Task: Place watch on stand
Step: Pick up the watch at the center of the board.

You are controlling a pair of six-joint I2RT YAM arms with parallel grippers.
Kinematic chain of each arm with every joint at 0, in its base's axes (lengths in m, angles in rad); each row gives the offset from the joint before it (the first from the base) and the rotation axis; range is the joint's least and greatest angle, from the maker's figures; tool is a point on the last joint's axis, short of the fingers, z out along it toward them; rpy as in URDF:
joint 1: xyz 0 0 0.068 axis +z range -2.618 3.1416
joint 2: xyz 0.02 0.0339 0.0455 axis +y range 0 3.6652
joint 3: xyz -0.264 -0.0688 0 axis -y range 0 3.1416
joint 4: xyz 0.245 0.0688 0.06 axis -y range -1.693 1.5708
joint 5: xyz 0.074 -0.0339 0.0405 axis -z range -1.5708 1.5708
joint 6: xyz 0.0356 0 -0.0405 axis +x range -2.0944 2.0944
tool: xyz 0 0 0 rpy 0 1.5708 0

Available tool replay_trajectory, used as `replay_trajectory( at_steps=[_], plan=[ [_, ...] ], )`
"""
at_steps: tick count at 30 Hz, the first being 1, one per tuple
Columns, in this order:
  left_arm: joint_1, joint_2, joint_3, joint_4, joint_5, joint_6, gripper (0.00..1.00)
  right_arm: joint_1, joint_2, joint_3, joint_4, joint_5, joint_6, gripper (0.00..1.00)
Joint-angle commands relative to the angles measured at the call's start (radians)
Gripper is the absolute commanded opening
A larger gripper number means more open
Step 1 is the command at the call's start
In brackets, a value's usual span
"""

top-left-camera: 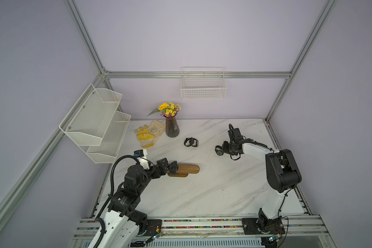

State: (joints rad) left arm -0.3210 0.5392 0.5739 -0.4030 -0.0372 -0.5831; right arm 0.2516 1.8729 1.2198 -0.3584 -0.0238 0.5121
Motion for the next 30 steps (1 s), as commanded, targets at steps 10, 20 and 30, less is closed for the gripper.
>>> replay_trajectory(
  at_steps=[10,20,30],
  plan=[
    [0.003,-0.001,0.02,0.049,0.011,0.008,1.0,0.002,0.082,0.058,0.026,0.022,-0.004,0.21],
    [0.003,0.04,0.046,0.067,0.066,0.023,1.0,0.003,0.083,0.089,-0.005,0.039,-0.07,0.0],
    [-0.054,0.148,0.067,0.228,0.219,0.087,1.0,0.07,-0.006,0.268,-0.269,0.066,-0.231,0.0]
  ],
)
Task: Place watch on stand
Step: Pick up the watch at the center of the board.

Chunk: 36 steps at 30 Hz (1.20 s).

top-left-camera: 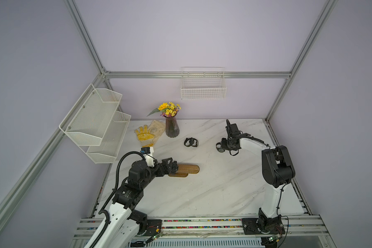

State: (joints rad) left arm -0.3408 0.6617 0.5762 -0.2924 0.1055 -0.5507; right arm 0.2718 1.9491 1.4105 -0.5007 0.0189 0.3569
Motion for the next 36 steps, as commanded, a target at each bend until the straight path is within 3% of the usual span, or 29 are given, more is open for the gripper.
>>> replay_trajectory(
  at_steps=[1,6,13,23,31,36],
  plan=[
    [-0.06,0.043,0.074,0.135,0.076,0.069,1.0,0.07,-0.09,0.099,-0.16,0.034,-0.092,0.0],
    [-0.245,0.151,0.145,0.195,-0.006,0.251,0.97,0.151,-0.154,0.195,-0.298,0.022,-0.169,0.0],
    [-0.376,0.285,0.205,0.263,-0.016,0.503,0.9,0.285,-0.247,0.275,-0.443,0.041,-0.207,0.0],
    [-0.417,0.358,0.136,0.481,0.021,0.839,0.79,0.434,-0.308,0.316,-0.569,0.041,-0.229,0.0],
    [-0.417,0.388,0.124,0.465,0.16,0.947,0.7,0.462,-0.365,0.297,-0.563,0.018,-0.239,0.0],
    [-0.418,0.394,0.099,0.469,0.133,0.969,0.65,0.464,-0.373,0.302,-0.575,-0.03,-0.261,0.0]
  ],
)
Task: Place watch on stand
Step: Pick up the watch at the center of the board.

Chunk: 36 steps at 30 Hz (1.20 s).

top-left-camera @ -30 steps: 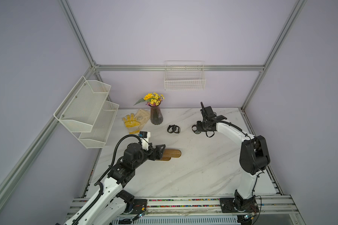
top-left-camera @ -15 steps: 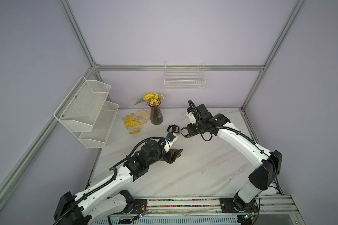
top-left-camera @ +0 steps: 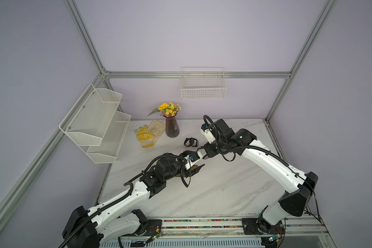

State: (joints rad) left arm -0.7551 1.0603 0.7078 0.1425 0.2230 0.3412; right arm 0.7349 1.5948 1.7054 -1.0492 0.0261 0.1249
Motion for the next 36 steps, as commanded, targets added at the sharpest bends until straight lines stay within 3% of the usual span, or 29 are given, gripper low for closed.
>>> replay_trajectory(
  at_steps=[1,9,18,28,36],
  plan=[
    [-0.003,0.0,-0.03,0.033,0.008,0.08,0.64,0.001,-0.022,0.004,-0.026,-0.044,-0.031,0.0],
    [-0.004,0.04,-0.009,0.012,-0.018,0.11,0.63,0.013,-0.031,0.006,-0.063,-0.063,-0.056,0.0],
    [-0.018,0.089,0.03,-0.036,-0.09,0.14,0.48,0.026,-0.011,0.034,-0.087,-0.067,-0.058,0.0],
    [-0.07,0.059,0.002,0.029,-0.197,0.228,0.51,0.027,0.017,0.034,-0.095,-0.09,-0.044,0.0],
    [-0.07,0.073,0.009,0.019,-0.228,0.267,0.43,0.027,0.01,0.038,-0.094,-0.1,-0.036,0.0]
  ],
)
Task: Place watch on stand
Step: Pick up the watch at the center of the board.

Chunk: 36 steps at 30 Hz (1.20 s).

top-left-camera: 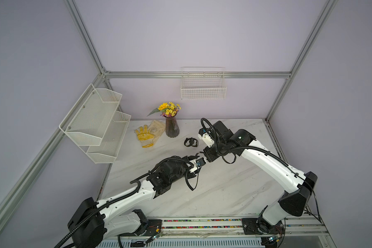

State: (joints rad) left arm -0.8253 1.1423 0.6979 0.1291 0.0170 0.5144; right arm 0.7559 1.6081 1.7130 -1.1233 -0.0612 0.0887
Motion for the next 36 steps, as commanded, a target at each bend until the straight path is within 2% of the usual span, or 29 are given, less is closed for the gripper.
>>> replay_trajectory(
  at_steps=[1,8,16,20,29,36],
  plan=[
    [-0.001,-0.006,0.02,0.025,-0.021,0.095,0.42,0.006,-0.006,0.029,-0.019,-0.016,0.001,0.0],
    [-0.002,0.02,0.041,-0.016,0.007,0.082,0.3,0.006,-0.01,0.023,0.001,-0.032,0.014,0.0],
    [-0.017,0.034,0.054,-0.017,0.008,0.089,0.3,0.006,-0.008,0.015,0.04,-0.088,0.053,0.0],
    [-0.024,0.044,0.058,-0.017,-0.008,0.096,0.23,0.006,0.003,0.019,0.043,-0.098,0.064,0.0],
    [-0.025,0.036,0.066,-0.007,-0.017,0.078,0.08,0.006,0.011,0.023,0.047,-0.091,0.083,0.0],
    [-0.025,0.008,0.058,0.002,0.009,0.038,0.02,0.003,0.011,0.021,0.054,-0.037,0.104,0.0]
  ],
)
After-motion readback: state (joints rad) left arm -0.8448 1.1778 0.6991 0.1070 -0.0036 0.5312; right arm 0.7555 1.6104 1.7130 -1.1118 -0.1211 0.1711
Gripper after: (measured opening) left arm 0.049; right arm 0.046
